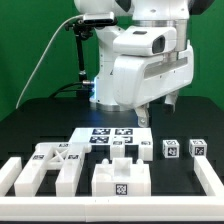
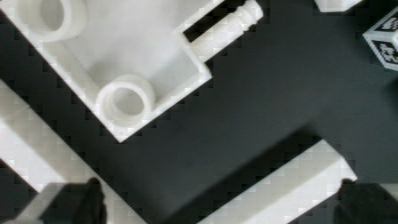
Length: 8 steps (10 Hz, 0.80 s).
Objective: Assemble chair
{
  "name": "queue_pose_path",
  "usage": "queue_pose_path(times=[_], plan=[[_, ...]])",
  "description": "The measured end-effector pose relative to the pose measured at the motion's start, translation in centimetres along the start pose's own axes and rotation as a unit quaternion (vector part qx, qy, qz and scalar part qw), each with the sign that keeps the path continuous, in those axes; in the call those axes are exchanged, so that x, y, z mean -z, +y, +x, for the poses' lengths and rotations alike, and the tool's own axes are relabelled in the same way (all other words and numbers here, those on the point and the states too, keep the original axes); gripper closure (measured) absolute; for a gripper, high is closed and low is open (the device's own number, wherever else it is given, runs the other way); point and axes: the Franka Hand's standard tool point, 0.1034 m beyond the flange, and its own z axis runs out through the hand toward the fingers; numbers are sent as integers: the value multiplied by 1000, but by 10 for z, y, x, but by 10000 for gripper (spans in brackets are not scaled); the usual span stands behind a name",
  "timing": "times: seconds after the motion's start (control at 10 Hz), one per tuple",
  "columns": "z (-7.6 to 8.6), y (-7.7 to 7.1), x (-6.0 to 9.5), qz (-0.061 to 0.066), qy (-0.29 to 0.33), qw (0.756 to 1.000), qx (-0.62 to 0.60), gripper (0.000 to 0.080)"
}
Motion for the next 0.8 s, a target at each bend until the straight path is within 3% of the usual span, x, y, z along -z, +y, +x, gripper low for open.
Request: queue_pose_path(times=[0.4, 0.7, 0.8], plan=[[-1, 2, 0, -2, 1, 1000, -15, 150], [-16, 32, -2, -10, 4, 985, -172, 150], [-23, 40, -5, -2, 9, 967, -253, 150]])
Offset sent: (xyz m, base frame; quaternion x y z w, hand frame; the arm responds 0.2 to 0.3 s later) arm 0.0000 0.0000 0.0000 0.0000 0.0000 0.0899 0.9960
